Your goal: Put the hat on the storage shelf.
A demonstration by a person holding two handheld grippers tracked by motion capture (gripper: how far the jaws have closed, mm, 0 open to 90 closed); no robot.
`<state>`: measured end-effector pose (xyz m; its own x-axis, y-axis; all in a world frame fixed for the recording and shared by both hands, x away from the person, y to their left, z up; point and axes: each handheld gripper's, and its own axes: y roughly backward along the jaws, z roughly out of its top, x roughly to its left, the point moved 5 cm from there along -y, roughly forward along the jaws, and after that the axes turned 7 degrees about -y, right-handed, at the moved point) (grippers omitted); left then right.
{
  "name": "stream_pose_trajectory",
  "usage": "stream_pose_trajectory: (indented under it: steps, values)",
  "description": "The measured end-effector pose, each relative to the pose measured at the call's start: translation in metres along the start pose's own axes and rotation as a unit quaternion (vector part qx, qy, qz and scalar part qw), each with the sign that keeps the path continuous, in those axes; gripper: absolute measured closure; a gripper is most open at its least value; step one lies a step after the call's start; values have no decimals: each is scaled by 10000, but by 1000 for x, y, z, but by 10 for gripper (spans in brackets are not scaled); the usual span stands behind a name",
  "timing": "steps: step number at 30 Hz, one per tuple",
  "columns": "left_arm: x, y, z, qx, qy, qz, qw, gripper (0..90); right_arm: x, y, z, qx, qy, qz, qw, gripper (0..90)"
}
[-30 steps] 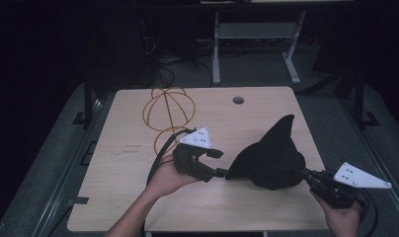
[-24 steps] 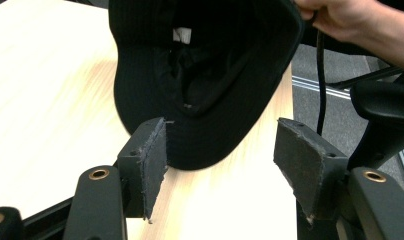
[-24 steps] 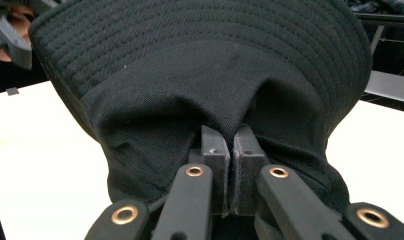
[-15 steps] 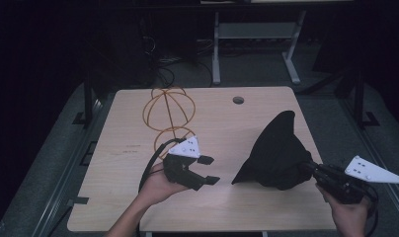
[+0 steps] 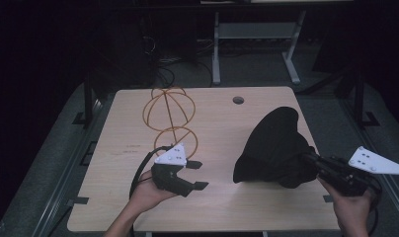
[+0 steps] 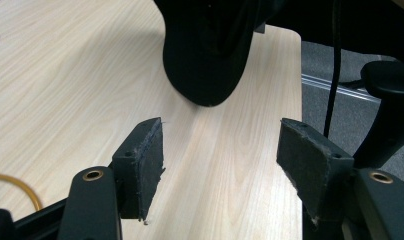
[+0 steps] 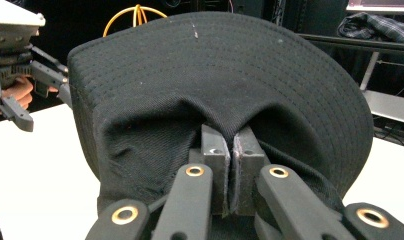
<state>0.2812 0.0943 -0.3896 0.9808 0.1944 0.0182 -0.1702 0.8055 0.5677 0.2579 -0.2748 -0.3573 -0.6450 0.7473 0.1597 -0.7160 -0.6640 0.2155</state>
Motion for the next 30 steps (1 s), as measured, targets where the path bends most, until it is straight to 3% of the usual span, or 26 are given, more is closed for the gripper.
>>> stream_pose_trajectory:
  steps: [18, 23, 30]
  values:
    - [0, 19, -33, -59, 76, 348, 9993, 335, 7, -19, 29, -27, 41, 127, 9999, 871]
    - [2, 22, -43, -96, 176, 411, 9990, 321, 9, -27, 37, -31, 49, 218, 9997, 871]
    - [1, 26, -51, -22, 121, 464, 9988, 303, 13, -37, 47, 25, 80, 285, 9996, 871]
